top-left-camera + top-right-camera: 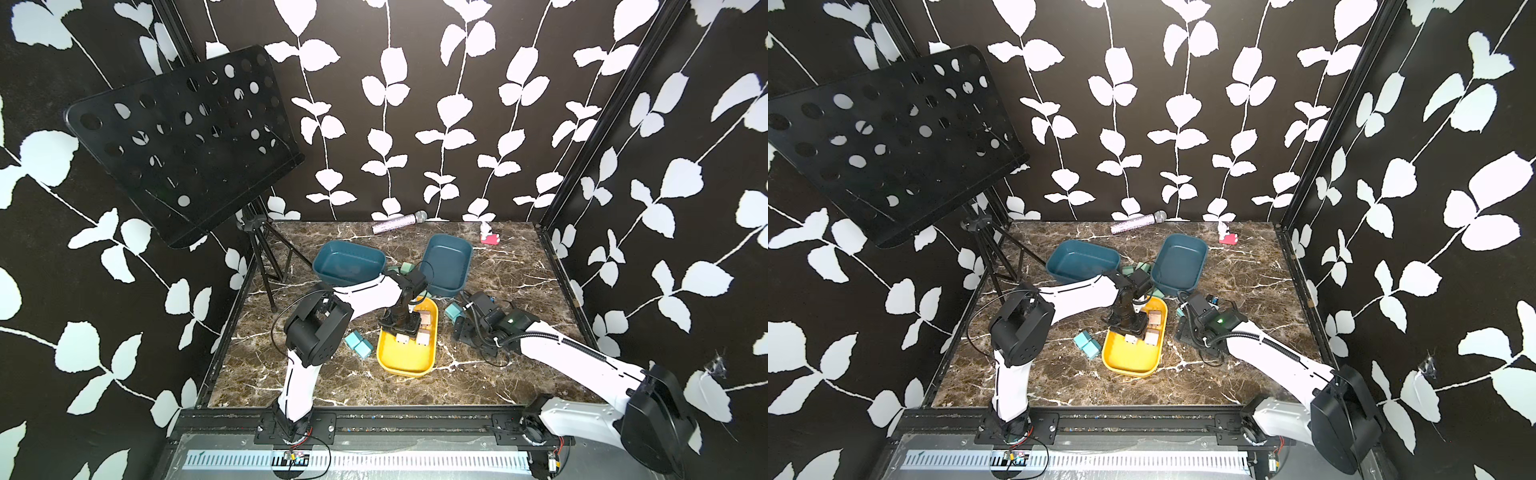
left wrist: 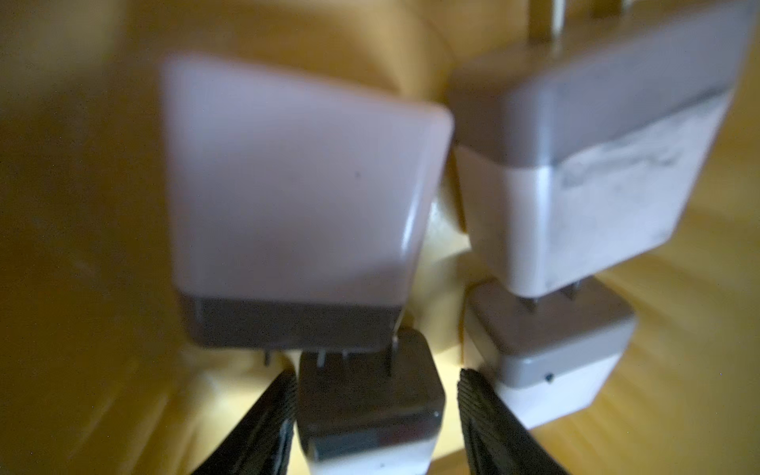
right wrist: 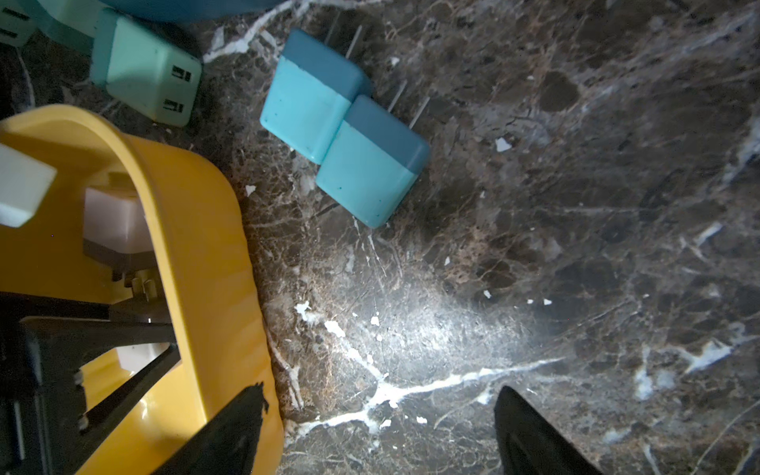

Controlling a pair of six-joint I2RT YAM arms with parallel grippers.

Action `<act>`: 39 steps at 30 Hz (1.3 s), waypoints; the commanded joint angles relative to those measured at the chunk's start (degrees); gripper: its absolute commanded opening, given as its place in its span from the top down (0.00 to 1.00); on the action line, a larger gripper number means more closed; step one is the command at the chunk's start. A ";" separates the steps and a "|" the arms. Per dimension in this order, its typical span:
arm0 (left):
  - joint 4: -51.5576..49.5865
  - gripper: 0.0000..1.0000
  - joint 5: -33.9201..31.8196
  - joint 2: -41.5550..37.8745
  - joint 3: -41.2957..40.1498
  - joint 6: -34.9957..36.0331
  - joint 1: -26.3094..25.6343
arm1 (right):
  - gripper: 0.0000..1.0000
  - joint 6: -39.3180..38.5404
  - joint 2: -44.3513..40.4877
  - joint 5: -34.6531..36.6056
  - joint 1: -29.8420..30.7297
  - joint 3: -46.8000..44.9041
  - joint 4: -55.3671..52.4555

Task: Place the plugs by color into the storage box
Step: Place the plug in the storage box, then pick up the storage box at the center of the board.

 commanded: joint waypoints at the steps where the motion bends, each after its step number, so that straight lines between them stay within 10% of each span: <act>1: -4.31 0.35 -0.24 -4.51 3.30 0.18 0.73 | 0.14 0.18 1.28 0.23 0.55 2.59 0.61; 16: -14.41 0.30 -1.34 -16.86 6.49 6.08 16.27 | 0.15 -2.49 13.60 -2.50 2.10 12.74 3.15; 30: -3.47 0.33 7.13 -18.41 -9.85 2.10 16.17 | 0.49 -2.37 25.95 -6.40 4.43 18.20 3.83; 39: -1.55 0.39 9.15 -15.61 -7.81 2.78 12.90 | 0.53 -1.76 25.56 -7.11 4.64 16.59 5.07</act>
